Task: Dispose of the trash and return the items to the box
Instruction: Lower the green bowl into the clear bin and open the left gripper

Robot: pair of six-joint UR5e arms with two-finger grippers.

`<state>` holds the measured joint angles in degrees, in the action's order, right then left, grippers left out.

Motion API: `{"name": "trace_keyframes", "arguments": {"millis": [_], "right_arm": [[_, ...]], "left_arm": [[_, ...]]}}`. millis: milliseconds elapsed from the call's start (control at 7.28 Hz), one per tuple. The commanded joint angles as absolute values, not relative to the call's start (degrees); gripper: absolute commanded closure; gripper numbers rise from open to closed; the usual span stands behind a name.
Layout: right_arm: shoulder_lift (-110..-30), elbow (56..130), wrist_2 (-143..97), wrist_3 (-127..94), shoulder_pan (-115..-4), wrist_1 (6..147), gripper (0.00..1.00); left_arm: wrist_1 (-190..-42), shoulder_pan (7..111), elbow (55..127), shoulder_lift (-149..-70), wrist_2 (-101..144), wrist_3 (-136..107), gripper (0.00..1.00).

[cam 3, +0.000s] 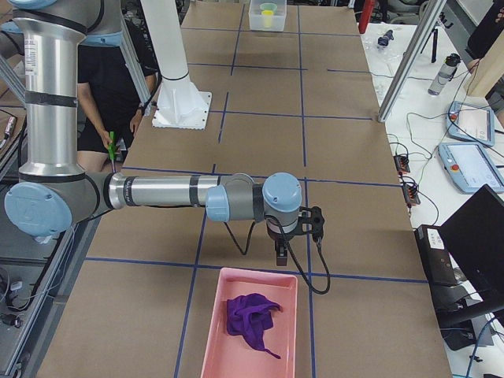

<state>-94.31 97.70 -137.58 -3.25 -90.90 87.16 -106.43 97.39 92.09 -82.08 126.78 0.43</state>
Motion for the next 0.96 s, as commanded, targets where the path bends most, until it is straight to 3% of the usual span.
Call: {"name": "trace_keyframes", "arguments": {"millis": [0, 275, 824], "right_arm": [[-94.3, 97.7, -137.7, -3.3, -91.0, 87.2, 0.00], [-94.3, 97.6, -137.7, -3.3, -90.9, 87.2, 0.00], [-94.3, 97.6, -137.7, -3.3, -91.0, 87.2, 0.00]], "left_arm": [[-96.6, 96.9, 96.2, -82.7, 132.0, -1.2, 0.00], [-87.8, 94.7, 100.8, -84.7, 132.0, -1.7, 0.00], [-87.6, 91.8, 101.1, -85.0, 131.7, -2.3, 0.00]]}}
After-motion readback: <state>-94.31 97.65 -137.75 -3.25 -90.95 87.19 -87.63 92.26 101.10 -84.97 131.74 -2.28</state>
